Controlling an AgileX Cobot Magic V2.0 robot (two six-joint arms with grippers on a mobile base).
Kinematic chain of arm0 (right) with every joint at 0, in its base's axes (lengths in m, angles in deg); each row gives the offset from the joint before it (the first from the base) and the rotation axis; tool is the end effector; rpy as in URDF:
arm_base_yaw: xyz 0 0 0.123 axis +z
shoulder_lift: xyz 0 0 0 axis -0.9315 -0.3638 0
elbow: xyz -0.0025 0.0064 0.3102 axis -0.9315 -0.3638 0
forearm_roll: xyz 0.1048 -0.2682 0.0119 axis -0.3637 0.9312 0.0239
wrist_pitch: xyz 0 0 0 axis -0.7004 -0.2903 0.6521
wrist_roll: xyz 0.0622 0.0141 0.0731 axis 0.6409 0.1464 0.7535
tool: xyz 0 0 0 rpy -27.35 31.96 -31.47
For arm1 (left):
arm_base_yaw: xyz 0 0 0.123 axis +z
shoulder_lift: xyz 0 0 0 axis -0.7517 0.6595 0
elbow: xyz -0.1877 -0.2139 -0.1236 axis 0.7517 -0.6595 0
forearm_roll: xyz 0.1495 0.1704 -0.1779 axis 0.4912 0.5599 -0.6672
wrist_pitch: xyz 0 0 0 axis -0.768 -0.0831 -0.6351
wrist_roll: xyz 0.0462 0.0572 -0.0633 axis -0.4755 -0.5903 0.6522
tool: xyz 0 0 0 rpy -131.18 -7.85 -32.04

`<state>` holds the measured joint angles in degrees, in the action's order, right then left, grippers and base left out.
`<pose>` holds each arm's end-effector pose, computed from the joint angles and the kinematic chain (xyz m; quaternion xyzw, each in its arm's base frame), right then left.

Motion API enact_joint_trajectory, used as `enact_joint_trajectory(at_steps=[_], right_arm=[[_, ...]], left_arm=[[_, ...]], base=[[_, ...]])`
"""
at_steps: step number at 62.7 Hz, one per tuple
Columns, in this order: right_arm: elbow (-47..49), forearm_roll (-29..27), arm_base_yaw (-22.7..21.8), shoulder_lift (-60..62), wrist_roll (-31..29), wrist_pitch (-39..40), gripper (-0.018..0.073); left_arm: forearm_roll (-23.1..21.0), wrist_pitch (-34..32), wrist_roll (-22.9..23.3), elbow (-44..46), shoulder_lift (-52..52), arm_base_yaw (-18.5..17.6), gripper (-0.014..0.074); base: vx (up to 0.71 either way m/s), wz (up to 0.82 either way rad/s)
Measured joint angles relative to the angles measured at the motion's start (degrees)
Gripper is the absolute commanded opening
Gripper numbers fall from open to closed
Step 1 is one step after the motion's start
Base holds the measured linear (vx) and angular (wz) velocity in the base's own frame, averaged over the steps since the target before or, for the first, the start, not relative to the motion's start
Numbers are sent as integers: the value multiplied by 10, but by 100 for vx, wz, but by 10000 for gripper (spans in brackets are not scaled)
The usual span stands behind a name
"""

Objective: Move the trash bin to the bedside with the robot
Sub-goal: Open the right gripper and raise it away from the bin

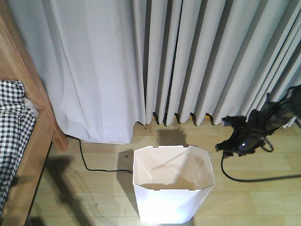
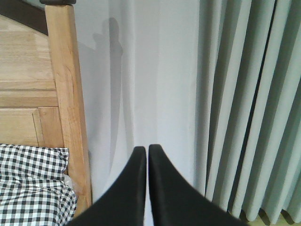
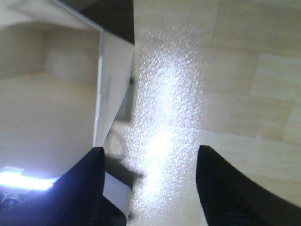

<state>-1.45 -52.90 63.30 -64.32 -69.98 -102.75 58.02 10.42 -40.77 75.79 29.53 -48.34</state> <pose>0.4143 -0.0328 -0.0904 -0.0593 0.9964 0.0231 0.0561 0.0735 0.0004 0.1899 -0.0224 0.7303 -0.0170 0.6826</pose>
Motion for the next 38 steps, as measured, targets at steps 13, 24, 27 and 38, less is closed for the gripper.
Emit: enact_joint_trajectory(at_steps=[13, 24, 27, 38], right_arm=[[-125, 0, 0, 170, 1, 24, 403], [-207, 0, 0, 340, 1, 27, 403], [-227, 0, 0, 393, 1, 25, 403], [-270, 1, 0, 565, 1, -2, 403]], left_arm=[[0, 0, 0, 0, 0, 0, -6], [0, 0, 0, 0, 0, 0, -6], [0, 0, 0, 0, 0, 0, -6], [0, 0, 0, 0, 0, 0, -6]], base=[[0, 0], [0, 0], [0, 0], [0, 0]])
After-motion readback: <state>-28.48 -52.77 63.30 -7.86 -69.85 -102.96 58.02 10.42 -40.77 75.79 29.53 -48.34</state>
